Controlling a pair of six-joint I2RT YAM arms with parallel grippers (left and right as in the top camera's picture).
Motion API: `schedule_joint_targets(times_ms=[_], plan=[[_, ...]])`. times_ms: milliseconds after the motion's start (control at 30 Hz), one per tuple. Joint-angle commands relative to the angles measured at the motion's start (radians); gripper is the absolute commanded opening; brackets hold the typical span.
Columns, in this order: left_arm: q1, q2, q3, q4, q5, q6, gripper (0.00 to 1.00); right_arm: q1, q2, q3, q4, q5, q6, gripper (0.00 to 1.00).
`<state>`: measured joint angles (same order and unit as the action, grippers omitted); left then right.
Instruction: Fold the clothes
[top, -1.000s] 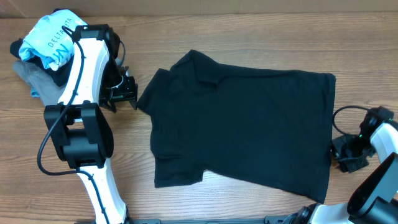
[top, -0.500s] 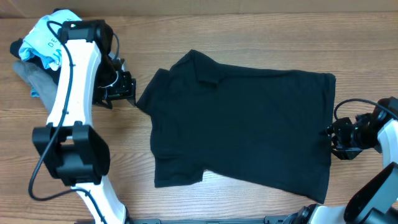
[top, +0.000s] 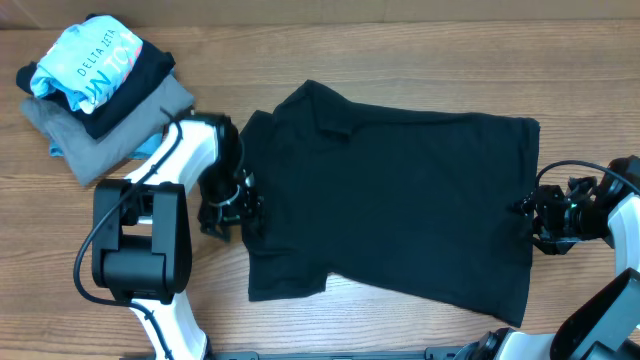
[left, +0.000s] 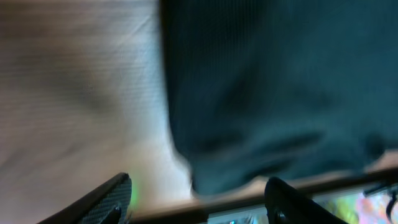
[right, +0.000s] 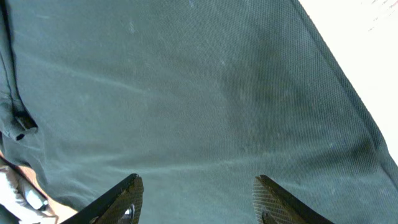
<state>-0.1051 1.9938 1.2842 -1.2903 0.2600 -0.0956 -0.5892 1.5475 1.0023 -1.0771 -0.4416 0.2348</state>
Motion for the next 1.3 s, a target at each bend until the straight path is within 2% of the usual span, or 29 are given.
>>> schedule_joint_targets(times_ms=[0,100,133,267,333,567,733,833,867,933,1067,1167,1267], plan=[[-0.011,0.001,-0.118,0.1,0.081,-0.045,0.73,0.001,-0.021,0.027,0.011,-0.008,-0.007,0.61],[-0.013,0.001,-0.182,0.189,0.082,-0.071,0.7,0.001,-0.021,0.027,0.013,-0.008,-0.008,0.61],[-0.013,0.001,-0.196,0.215,0.082,-0.074,0.64,0.001,-0.021,0.027,0.013,-0.008,-0.008,0.61],[-0.012,0.001,-0.217,0.225,0.08,-0.105,0.15,0.001,-0.021,0.027,0.013,-0.005,-0.008,0.61],[-0.009,0.001,-0.212,0.188,0.058,-0.109,0.04,0.001,-0.021,0.027,0.013,-0.004,-0.008,0.61],[0.087,-0.013,-0.175,0.068,-0.088,-0.148,0.04,0.001,-0.021,0.027,0.013,0.04,-0.007,0.62],[0.181,-0.061,-0.173,0.045,-0.098,-0.135,0.05,0.001,-0.021,0.026,0.013,0.04,-0.007,0.65],[0.195,-0.082,-0.173,0.041,-0.095,-0.127,0.33,0.001,-0.02,0.02,0.019,0.04,-0.008,0.68],[0.196,-0.088,-0.173,0.04,-0.089,-0.119,0.41,0.002,-0.02,0.013,0.027,0.04,-0.008,0.68],[0.195,-0.095,-0.172,0.037,-0.083,-0.11,0.49,0.013,-0.019,-0.013,0.06,0.04,-0.008,0.65],[0.195,-0.097,-0.169,0.038,-0.084,-0.109,0.54,0.06,-0.012,-0.102,0.182,0.063,0.007,0.63],[0.195,-0.097,-0.169,0.038,-0.083,-0.106,0.55,0.09,0.008,-0.176,0.306,0.143,0.091,0.55],[0.195,-0.097,-0.169,0.037,-0.083,-0.094,0.55,0.098,0.027,-0.258,0.473,0.142,0.116,0.49]])
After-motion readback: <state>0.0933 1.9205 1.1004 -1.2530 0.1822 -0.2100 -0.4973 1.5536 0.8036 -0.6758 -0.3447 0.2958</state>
